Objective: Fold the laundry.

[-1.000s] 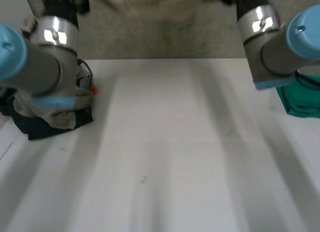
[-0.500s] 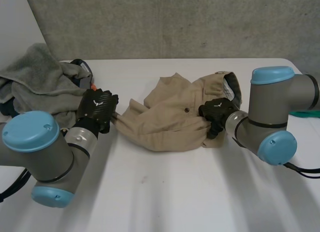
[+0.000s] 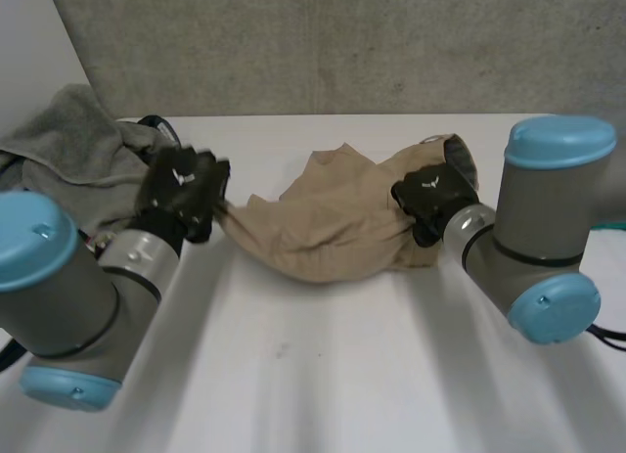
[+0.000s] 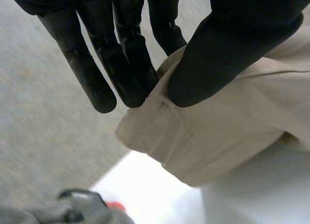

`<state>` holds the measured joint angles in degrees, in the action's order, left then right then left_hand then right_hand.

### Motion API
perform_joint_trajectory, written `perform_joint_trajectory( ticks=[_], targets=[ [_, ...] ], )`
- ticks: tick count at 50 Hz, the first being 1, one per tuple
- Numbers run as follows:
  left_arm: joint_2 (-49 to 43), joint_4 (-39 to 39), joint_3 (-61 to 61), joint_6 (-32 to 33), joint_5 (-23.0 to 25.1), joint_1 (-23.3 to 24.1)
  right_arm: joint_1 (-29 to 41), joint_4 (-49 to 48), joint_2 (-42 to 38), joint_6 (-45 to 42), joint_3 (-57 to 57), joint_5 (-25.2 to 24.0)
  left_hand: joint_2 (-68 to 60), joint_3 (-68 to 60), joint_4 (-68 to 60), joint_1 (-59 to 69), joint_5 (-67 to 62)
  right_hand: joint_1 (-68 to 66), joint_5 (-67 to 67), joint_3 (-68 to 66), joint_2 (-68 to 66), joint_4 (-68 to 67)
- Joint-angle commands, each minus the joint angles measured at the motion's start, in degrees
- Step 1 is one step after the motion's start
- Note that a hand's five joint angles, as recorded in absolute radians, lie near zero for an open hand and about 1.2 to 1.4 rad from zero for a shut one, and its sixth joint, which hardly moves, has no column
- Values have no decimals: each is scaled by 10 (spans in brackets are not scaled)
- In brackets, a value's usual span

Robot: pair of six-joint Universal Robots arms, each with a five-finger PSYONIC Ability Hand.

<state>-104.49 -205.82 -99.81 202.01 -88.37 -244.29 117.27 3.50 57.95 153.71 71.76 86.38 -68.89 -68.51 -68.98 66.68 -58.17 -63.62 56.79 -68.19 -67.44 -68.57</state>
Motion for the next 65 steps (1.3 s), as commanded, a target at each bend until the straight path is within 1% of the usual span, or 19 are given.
perform_joint_trajectory(
  ticks=[1, 3, 7, 12, 18, 23, 29, 33, 37, 40, 41, 42, 43, 45, 46, 52, 56, 60, 65],
  targets=[
    [97, 16, 57, -4, -4, -7, 1, 17, 110, -18, -50, -9, -111, -115, -110, 133, -118, -164, 132, -118, -126, -114],
    [140, 25, 86, -8, -2, -8, -4, 19, 165, -17, -80, -9, -111, -115, -110, 133, -118, -164, 132, -118, -126, -114],
    [197, 40, 154, -23, -2, -14, -24, 21, 226, -4, -150, -16, -111, -115, -110, 133, -118, -164, 132, -118, -126, -114],
    [232, 64, 249, -42, -4, -32, -47, 43, 244, 11, -238, -34, -111, -115, -110, 133, -118, -164, 132, -118, -126, -114],
    [213, 114, 356, -49, -4, -51, -48, 71, 230, 12, -301, -43, -111, -115, -110, 133, -118, -164, 132, -118, -126, -114],
    [143, 148, 414, -49, 6, -57, -48, 71, 198, 16, -298, -39, -111, -115, -110, 133, -118, -164, 132, -118, -126, -114],
    [39, 147, 422, -41, 21, -60, -33, 60, 136, 52, -248, -37, -111, -115, -110, 133, -118, -164, 132, -118, -126, -114],
    [-61, 126, 429, -28, 27, -69, -24, -9, 63, 64, -223, -32, -111, -115, -110, 133, -118, -164, 132, -118, -126, -114],
    [-190, 65, 462, -21, 21, -72, -21, -155, -52, 70, -224, -24, -111, -115, -110, 133, -118, -164, 132, -118, -126, -114],
    [-274, 21, 514, -17, -4, -75, -9, -259, -122, 70, -239, -18, -111, -115, -110, 133, -118, -164, 132, -118, -126, -114],
    [-294, 17, 531, -16, -11, -75, -6, -280, -137, 71, -246, -17, -111, -115, -110, 133, -118, -134, 102, -88, -95, -84],
    [-309, 15, 545, -15, -17, -77, -5, -301, -151, 71, -256, -16, -111, -115, -110, 133, -118, 53, -85, 99, 91, 103],
    [-336, 21, 571, -15, -30, -76, 0, -321, -175, 72, -272, -16, -45, -48, -44, 67, -52, 518, -550, 564, 556, 568],
    [-345, 35, 589, -18, -39, -75, 1, -319, -189, 72, -289, -17, 322, 319, 323, -300, 315, 536, -568, 582, 574, 586],
    [-348, 55, 596, -20, -47, -74, 2, -309, -196, 73, -300, -16, 589, 585, 590, -567, 582, 536, -568, 582, 574, 586],
    [-301, 103, 561, -19, -60, -75, -7, -244, -169, 75, -301, 1, 589, 585, 590, -567, 582, 536, -568, 582, 574, 586],
    [-224, 126, 473, -18, -65, -72, -27, -158, -122, 70, -276, -3, 589, 585, 590, -567, 582, 536, -568, 582, 574, 586],
    [-108, 168, 324, -18, -57, -50, -52, -17, -61, 25, -218, -61, 589, 585, 590, -567, 582, 536, -568, 582, 574, 586],
    [-9, 234, 174, -19, -38, -14, -68, 85, -10, -67, -125, -102, 558, 555, 559, -536, 551, 536, -568, 582, 574, 586]
  ],
)
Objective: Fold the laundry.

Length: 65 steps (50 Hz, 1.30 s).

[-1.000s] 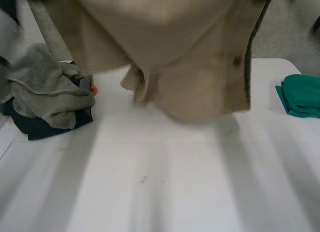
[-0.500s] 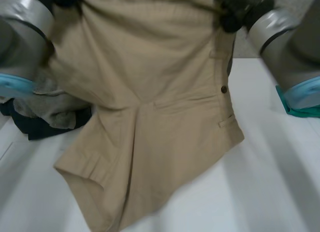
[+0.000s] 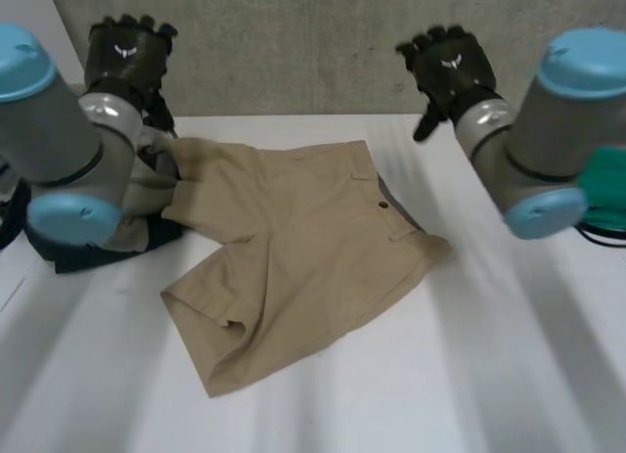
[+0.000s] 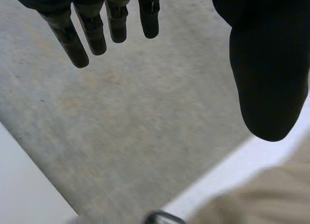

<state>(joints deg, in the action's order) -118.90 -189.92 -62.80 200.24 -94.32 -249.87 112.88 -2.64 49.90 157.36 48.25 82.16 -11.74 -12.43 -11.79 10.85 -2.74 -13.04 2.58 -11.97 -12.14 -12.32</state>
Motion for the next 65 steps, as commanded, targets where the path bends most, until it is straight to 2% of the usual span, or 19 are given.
perform_joint_trajectory(
  ticks=[1, 2, 8, 14, 22, 29, 32, 33, 34, 41, 48, 52, 56, 60, 64, 65],
  targets=[
    [150, 86, -220, -2, 26, 49, -26, 157, 77, -121, 127, -63, -45, -38, -44, 54, -35, 30, -26, 20, 21, 23],
    [174, 105, -264, -3, 33, 62, -27, 171, 87, -152, 161, -70, -115, -108, -115, 124, -105, 16, -11, 5, 7, 8],
    [223, 131, -391, -10, 62, 122, -38, 152, 98, -238, 257, -94, -217, -210, -216, 226, -207, -79, 84, -90, -88, -86],
    [200, 124, -449, -20, 45, 166, -46, 69, 67, -257, 297, -133, -261, -254, -260, 269, -251, -126, 130, -137, -135, -133],
    [135, 116, -438, -20, -16, 161, -42, -7, 7, -259, 283, -134, -150, -143, -149, 159, -140, -136, 141, -147, -145, -143],
    [116, 97, -432, -12, -38, 148, -42, -25, -33, -262, 262, -126, -143, -136, -142, 152, -133, -178, 183, -189, -187, -185],
    [113, 83, -436, -3, -40, 145, -42, -28, -44, -261, 253, -125, -144, -138, -144, 153, -135, -391, 396, -402, -400, -398],
    [113, 76, -437, 1, -41, 144, -43, -32, -45, -258, 248, -126, -154, -148, -154, 163, -145, -615, 620, -626, -624, -622],
    [113, 72, -439, 3, -42, 143, -43, -34, -45, -254, 246, -125, -156, -149, -156, 165, -146, -669, 674, -680, -678, -676],
    [97, 47, -446, 38, -46, 143, -38, -47, -30, -210, 255, -125, -215, -208, -215, 224, -205, -670, 674, -680, -679, -677],
    [89, 43, -446, 45, -41, 143, -31, -46, -28, -209, 258, -121, -274, -267, -273, 283, -264, -670, 674, -680, -679, -677],
    [89, 40, -447, 41, -32, 142, -31, -46, -27, -206, 259, -111, -398, -391, -398, 407, -388, -670, 674, -680, -679, -677],
    [92, 27, -452, 34, -16, 140, -30, -42, -24, -205, 263, -98, -679, -672, -678, 688, -669, -670, 674, -680, -679, -677],
    [103, 25, -456, 24, -2, 139, -30, -22, -2, -198, 275, -82, -683, -676, -682, 692, -673, -670, 674, -680, -679, -677],
    [128, 46, -469, 9, 12, 136, -35, 46, 40, -207, 298, -68, -683, -676, -682, 692, -673, -670, 674, -680, -679, -677],
    [143, 63, -477, 6, 19, 136, -41, 87, 63, -218, 314, -62, -683, -676, -682, 692, -673, -670, 674, -680, -679, -677]
  ],
)
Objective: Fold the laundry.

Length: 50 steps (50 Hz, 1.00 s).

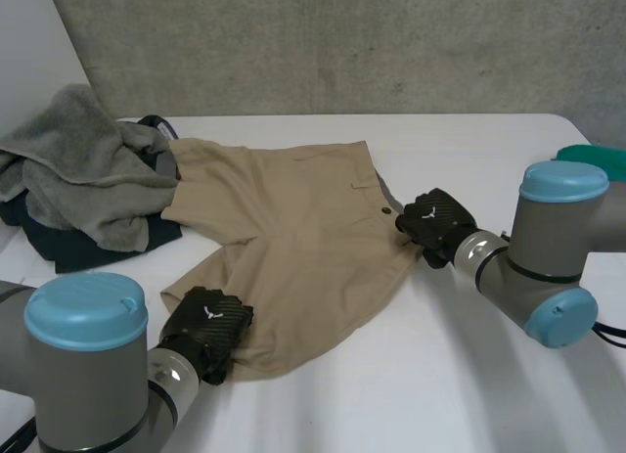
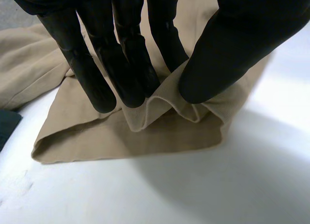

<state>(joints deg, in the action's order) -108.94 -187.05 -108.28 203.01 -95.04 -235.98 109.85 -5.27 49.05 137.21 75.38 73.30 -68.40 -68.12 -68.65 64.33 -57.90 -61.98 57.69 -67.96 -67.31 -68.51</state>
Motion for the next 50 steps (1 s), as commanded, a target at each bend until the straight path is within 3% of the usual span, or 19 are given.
perform_joint_trajectory(
  ticks=[1, 9, 15, 18, 25, 32, 39, 46, 47, 48, 50],
  targets=[
    [53, 45, -25, -21, 32, -3, -14, 137, 85, -26, 52, 28, -116, -119, -114, 157, -121, -180, 123, -120, -127, -115],
    [150, 212, -49, 13, 93, -22, -64, 410, 252, -162, 195, 32, -116, -119, -114, 157, -121, -180, 123, -120, -127, -115],
    [178, 297, -38, 26, 138, -30, -83, 417, 315, -211, 230, -20, -116, -119, -114, 157, -121, -180, 123, -120, -127, -115],
    [174, 277, -12, 26, 143, -39, -89, 410, 295, -196, 210, -32, -116, -119, -114, 157, -121, -180, 123, -120, -127, -115],
    [61, 101, 103, 27, 103, -67, -68, 312, 200, -18, 78, -6, -116, -119, -114, 157, -121, -180, 123, -120, -127, -115],
    [-94, -62, 308, 23, 46, -80, -47, 183, 103, 96, -40, 71, -116, -119, -114, 157, -121, -180, 123, -120, -127, -115],
    [-255, -49, 546, 20, 33, -77, -31, 49, 8, 124, -125, 128, -116, -119, -114, 157, -121, -180, 123, -120, -127, -115],
    [-373, -43, 685, 26, 42, -69, -17, -75, -60, 125, -175, 171, -116, -119, -114, 157, -121, -180, 123, -120, -127, -115],
    [-393, -52, 707, 27, 45, -69, -13, -106, -76, 122, -183, 182, -116, -119, -114, 157, -121, 131, -189, 191, 185, 197],
    [-402, -58, 717, 27, 47, -69, -11, -117, -83, 121, -186, 185, -111, -114, -109, 152, -116, 263, -320, 323, 316, 328],
    [-412, -72, 729, 23, 53, -69, -7, -135, -93, 114, -192, 198, 198, 196, 201, -158, 193, 520, -577, 580, 573, 585]
  ],
)
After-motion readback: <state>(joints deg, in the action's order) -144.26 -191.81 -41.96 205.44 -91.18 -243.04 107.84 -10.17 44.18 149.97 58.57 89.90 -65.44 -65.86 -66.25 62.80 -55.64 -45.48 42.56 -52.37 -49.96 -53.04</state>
